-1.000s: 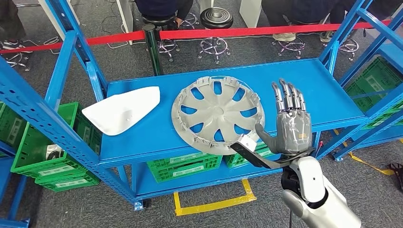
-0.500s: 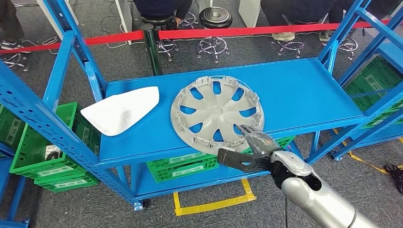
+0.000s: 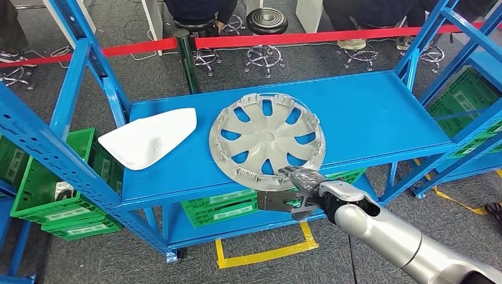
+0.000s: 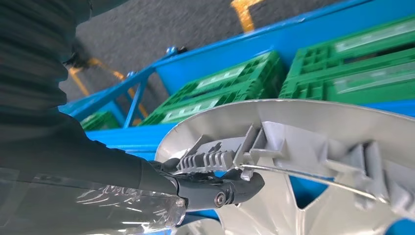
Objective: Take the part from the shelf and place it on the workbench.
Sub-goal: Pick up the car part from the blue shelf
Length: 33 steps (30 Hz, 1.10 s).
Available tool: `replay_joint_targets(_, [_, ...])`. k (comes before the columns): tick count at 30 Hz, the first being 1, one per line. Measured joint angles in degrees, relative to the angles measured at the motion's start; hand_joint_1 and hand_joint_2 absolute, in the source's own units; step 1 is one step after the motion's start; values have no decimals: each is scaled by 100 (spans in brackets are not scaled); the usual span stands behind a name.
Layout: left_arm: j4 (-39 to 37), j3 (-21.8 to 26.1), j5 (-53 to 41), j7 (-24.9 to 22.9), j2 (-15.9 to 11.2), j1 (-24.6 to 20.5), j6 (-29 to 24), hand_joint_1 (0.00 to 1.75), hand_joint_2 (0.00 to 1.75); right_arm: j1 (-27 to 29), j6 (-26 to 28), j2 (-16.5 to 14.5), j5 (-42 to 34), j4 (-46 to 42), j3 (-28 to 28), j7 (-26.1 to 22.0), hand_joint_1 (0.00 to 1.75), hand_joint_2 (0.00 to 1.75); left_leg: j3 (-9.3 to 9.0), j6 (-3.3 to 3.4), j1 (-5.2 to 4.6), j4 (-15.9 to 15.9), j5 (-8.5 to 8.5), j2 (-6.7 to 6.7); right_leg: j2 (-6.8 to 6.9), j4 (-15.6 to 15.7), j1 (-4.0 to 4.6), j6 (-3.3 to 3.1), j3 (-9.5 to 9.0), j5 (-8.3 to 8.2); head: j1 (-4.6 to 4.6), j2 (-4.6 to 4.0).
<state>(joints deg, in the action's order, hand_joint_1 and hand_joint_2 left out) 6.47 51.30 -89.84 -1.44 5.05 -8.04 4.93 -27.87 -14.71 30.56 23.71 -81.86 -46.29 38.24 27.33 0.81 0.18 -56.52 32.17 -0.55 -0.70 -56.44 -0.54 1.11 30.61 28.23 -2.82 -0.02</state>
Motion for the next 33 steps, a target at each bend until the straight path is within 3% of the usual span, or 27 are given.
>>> replay_joint_targets(14, [0, 2, 0, -114, 4, -2, -2, 0, 0, -371, 1077, -50, 2064, 666, -670, -519, 0, 175, 3, -1, -1, -1, -1, 33, 13, -3, 0, 0, 1, 0, -2, 0])
replay_joint_targets(33, [0, 6, 0, -137, 37, -2, -8, 0, 0, -403, 957, -266, 2534, 1159, -800, -992, 0, 175, 7, -4, 0, -1, -3, 41, 23, -3, 0, 0, 2, 1, -3, 0])
